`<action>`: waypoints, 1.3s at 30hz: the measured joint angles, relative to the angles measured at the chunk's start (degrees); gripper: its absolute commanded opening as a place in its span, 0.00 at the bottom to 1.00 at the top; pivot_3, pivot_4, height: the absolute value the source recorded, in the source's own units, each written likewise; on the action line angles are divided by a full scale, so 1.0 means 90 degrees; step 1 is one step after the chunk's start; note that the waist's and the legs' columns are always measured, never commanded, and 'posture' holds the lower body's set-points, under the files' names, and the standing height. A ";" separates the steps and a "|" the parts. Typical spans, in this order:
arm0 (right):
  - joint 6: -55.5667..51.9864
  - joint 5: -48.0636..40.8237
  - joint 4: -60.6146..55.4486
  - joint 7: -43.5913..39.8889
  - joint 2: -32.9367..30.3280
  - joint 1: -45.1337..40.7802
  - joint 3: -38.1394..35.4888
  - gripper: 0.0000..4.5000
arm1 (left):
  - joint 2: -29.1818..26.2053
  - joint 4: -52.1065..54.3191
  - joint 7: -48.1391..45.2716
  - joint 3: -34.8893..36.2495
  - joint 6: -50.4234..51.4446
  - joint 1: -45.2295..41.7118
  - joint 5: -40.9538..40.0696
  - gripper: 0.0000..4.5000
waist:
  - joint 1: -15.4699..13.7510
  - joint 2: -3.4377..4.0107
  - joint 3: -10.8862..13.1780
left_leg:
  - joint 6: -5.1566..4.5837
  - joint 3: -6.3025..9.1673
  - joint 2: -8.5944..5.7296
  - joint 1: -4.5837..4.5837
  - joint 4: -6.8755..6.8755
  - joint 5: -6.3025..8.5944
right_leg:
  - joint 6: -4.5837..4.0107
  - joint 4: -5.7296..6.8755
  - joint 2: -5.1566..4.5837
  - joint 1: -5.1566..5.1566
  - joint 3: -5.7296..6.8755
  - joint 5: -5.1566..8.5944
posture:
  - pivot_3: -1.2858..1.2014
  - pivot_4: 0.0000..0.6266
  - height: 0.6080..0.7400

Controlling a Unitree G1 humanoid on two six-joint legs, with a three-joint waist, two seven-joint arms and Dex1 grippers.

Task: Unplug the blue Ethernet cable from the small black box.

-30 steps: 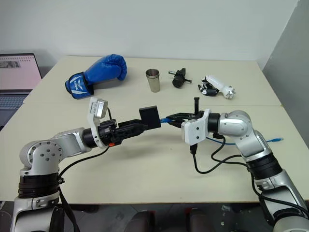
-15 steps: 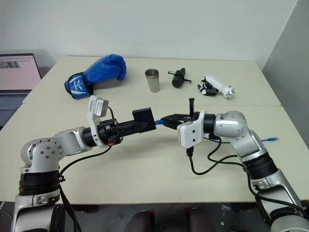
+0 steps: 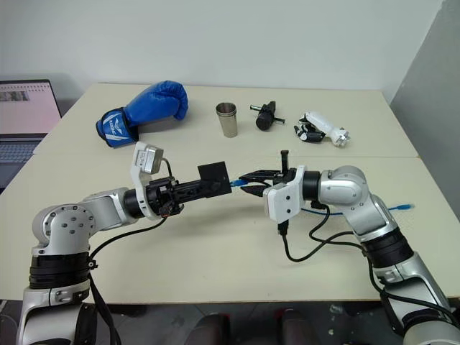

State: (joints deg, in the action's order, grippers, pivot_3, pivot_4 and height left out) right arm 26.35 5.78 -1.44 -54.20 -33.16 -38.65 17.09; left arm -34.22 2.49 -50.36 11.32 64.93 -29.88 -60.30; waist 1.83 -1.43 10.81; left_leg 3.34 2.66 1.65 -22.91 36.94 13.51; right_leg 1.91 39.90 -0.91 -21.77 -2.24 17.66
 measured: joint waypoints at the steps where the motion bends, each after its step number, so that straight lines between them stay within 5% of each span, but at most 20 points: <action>1: -0.0054 -0.0043 -0.0110 -0.0046 -0.0060 0.0045 -0.0003 0.47 | -0.0033 -0.0006 -0.0034 -0.0033 0.0000 -0.0003 0.0024 0.17 | 0.0000 0.0000 0.0000 | 0.0000 0.0001 0.0000 0.0000 0.0000 0.0000 | 0.0000 -0.0001 0.0000 0.0001 -0.0001 0.0000 | 0.52 0.24 1.00; 5: -0.0844 -0.0669 -0.0856 -0.0292 -0.0349 0.0526 -0.0059 0.62 | -0.0349 -0.0003 -0.0389 -0.0325 -0.0132 -0.0020 0.0312 0.17 | -0.0009 0.0000 0.0000 | 0.0000 0.0005 -0.0002 -0.0002 -0.0003 0.0000 | -0.0003 -0.0002 -0.0003 0.0001 -0.0001 0.0002 | 0.52 0.24 1.00; 11: -0.3954 -0.2507 -0.2099 -0.0096 -0.0241 0.0826 -0.0487 0.62 | -0.0788 0.0027 -0.1315 -0.1012 -0.0767 -0.0065 0.1012 0.17 | -0.0002 0.0000 0.0000 | 0.0000 0.0014 0.0001 0.0000 -0.0004 0.0000 | -0.0006 0.0001 0.0000 0.0002 -0.0002 0.0003 | 0.52 0.24 1.00; 19: -0.7164 -0.4026 -0.2103 0.0658 0.0330 0.0781 -0.0606 0.62 | -0.0901 0.0018 -0.2024 -0.1236 -0.1381 -0.0391 0.1498 0.17 | 0.0006 0.0000 0.0000 | -0.0002 0.0004 -0.0001 -0.0005 -0.0008 0.0001 | -0.0006 -0.0003 0.0005 -0.0007 0.0000 0.0005 | 0.52 0.24 1.00; 39: -0.8907 -0.5254 -0.1452 0.0833 0.0789 0.0348 -0.1028 0.62 | -0.0902 0.0014 -0.2303 -0.1238 -0.1572 -0.0342 0.1794 0.17 | 0.0006 0.0000 0.0000 | -0.0003 -0.0006 0.0001 -0.0021 -0.0012 0.0002 | -0.0005 -0.0003 0.0009 -0.0030 0.0002 0.0005 | 0.52 0.24 1.00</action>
State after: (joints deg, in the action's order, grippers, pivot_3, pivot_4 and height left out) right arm -53.81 -41.50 -14.52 -46.71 -26.05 -35.51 7.83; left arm -42.33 2.61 -71.08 0.18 50.78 -32.96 -44.16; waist 1.88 -1.43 10.81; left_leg 3.31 2.60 1.66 -23.09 36.83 13.53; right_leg 1.86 39.87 -0.83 -22.04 -2.23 17.70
